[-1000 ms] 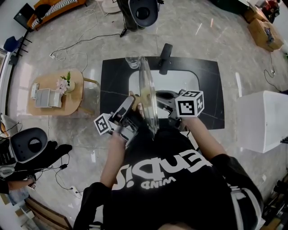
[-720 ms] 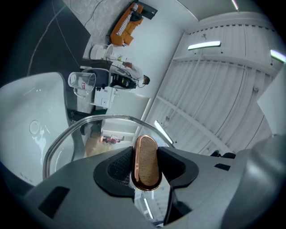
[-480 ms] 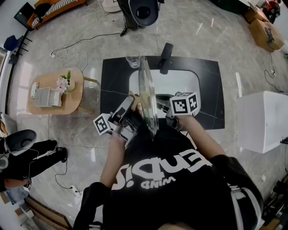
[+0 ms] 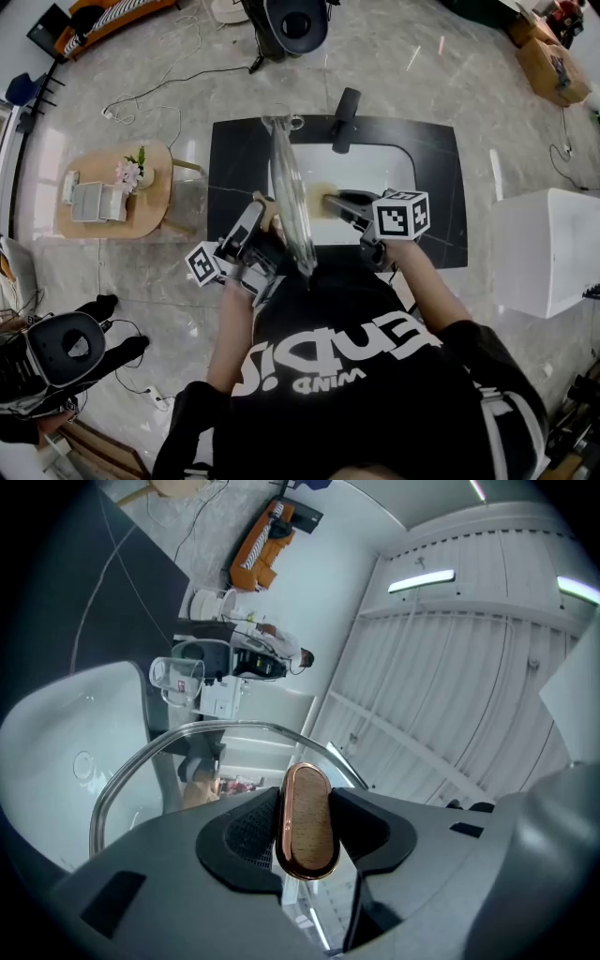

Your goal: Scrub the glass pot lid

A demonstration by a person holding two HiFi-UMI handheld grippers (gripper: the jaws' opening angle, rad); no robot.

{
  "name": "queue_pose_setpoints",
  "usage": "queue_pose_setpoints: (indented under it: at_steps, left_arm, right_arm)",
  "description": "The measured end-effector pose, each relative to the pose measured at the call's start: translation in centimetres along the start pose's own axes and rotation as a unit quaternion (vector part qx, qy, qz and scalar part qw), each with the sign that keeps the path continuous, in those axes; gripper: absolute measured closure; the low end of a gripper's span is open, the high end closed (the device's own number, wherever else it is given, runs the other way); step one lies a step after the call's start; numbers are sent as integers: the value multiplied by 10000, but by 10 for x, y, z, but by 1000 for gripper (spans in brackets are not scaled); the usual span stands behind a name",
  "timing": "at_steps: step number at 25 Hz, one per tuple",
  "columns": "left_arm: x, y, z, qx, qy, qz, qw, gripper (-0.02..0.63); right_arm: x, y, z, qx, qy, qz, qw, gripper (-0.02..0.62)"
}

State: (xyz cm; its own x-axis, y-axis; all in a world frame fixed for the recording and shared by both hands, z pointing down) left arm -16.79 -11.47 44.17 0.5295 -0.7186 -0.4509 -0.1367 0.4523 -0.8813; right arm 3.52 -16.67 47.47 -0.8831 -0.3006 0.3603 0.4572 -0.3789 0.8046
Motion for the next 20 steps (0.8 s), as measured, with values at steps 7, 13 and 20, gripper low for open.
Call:
queue_pose_setpoints:
  at_steps: [7,13,20]
  left_arm:
    - [-37,5,-28,189,329,-210,9991,428]
    - [-55,7,-40,589,425,-703,9949,428]
    - [-57,9,-52,1814,3,-1791,9670,428]
  right_arm:
    - [-24,3,-5,-27,313,257,9992,537]
    - [-32,6,-6,-72,440,398,9982,537]
    - [-22,4,-4,-106,405,374,9984,537]
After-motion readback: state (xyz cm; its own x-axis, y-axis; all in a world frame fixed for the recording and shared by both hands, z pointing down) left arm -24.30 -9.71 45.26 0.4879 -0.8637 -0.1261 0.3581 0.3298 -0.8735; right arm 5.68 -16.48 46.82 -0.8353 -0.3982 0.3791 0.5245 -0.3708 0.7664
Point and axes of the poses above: the fingertips, and each gripper's own axes: x forward along the fingers, y to its right, z out of its underside, the point moved 6 cm from there along -x, backward along the fingers, and after that the axes turned 13 degrees about x, right-handed, at the moved point
